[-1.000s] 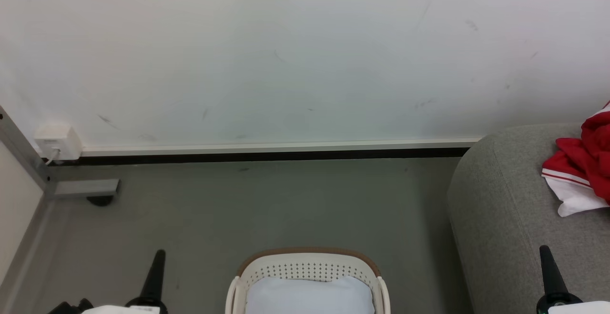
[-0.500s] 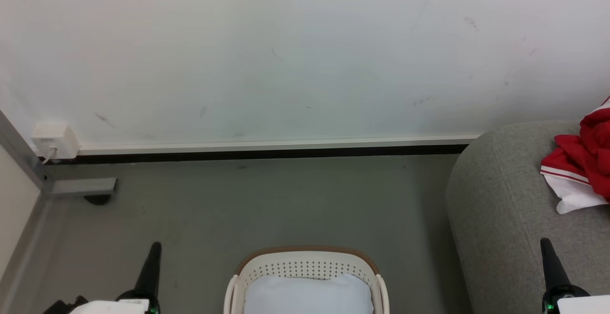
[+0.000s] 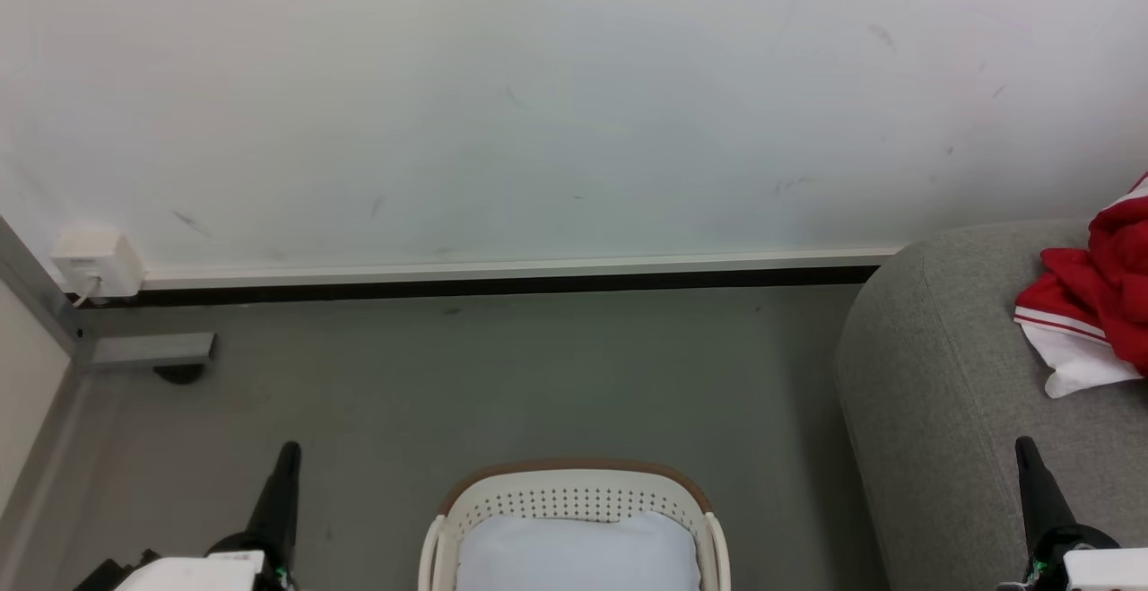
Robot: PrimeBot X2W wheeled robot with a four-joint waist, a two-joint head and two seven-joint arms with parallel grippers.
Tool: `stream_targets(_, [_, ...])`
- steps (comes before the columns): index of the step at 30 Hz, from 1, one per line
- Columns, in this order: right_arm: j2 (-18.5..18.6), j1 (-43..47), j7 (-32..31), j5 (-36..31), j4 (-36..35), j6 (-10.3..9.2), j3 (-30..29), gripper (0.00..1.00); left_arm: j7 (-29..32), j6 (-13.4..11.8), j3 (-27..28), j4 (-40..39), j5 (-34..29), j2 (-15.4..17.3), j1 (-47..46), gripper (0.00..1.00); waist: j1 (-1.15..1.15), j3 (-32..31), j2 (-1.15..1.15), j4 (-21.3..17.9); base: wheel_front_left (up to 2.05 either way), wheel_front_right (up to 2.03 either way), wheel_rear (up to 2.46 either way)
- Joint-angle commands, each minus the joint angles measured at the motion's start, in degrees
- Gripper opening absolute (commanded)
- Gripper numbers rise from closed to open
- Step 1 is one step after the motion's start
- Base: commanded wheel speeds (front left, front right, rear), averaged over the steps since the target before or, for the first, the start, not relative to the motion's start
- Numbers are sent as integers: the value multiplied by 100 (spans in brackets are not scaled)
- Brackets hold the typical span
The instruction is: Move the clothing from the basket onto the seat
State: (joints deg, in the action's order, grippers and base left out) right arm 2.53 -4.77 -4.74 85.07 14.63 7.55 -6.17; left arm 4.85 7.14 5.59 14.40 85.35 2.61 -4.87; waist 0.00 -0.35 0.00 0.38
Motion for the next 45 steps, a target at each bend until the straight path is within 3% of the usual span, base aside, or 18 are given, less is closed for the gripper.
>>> stream_targets(1, [53,-110,-43,105,-49,-10,-26,0,20,41,39,-28,135,43,-89,0,0,3,0,-2,0,0,0])
stream_targets(17, [56,-189,-202,765,-81,-12,-50,0,192,52,114,-42,760,46,-172,0,0,52,0,-38,0,0,0])
stream_targets(45, [54,-185,-200,739,-77,-12,-47,0,189,47,109,-42,741,45,-168,0,0,52,0,-38,0,0,0])
